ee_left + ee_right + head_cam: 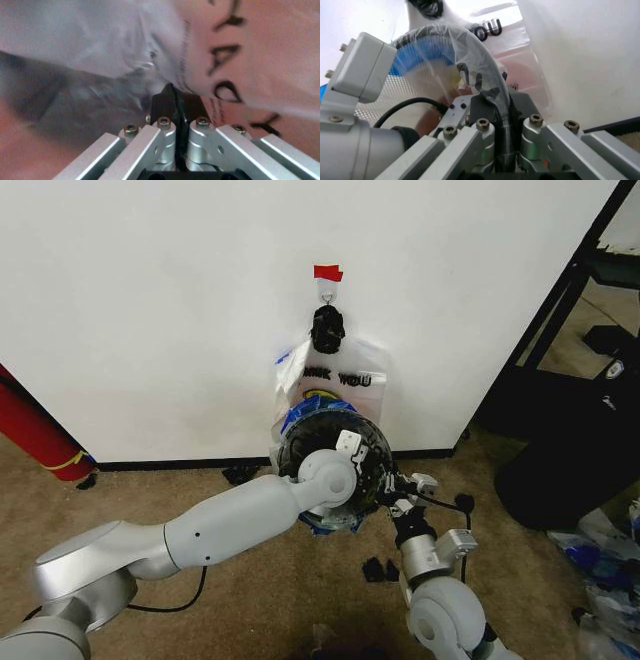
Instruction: Pick up the garbage bag from the wall and place it over the trash bin.
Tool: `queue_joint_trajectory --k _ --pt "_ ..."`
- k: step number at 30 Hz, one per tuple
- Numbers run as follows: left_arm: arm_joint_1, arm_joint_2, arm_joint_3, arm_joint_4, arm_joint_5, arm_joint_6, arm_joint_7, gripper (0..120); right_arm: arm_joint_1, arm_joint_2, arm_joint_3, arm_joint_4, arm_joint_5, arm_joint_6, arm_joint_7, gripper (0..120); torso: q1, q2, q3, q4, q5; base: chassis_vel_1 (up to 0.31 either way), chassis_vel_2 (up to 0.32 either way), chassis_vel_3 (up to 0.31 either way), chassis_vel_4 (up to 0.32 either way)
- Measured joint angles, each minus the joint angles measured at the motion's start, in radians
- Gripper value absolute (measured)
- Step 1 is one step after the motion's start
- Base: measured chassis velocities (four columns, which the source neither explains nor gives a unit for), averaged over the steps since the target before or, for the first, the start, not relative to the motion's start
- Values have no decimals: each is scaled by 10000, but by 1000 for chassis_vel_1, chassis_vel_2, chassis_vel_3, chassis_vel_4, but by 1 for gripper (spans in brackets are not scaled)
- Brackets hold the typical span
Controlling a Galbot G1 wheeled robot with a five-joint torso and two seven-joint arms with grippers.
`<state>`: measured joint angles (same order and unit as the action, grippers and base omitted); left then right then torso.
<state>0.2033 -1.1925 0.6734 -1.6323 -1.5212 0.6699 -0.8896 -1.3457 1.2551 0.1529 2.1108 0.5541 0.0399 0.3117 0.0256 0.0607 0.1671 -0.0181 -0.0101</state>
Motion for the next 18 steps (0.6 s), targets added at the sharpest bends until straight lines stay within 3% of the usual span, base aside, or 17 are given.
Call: queue_joint_trajectory --k 7,18 --pt "86 171 4 -107 496 -241 -26 0 25 -12 33 0 228 -70 128 1 0 0 0 0 0 0 0 0 0" --pt "223 1480 -30 -2317 683 -604 225 0 59 -38 56 -6 466 -193 333 1 0 0 -1 0 -1 0 0 0 0"
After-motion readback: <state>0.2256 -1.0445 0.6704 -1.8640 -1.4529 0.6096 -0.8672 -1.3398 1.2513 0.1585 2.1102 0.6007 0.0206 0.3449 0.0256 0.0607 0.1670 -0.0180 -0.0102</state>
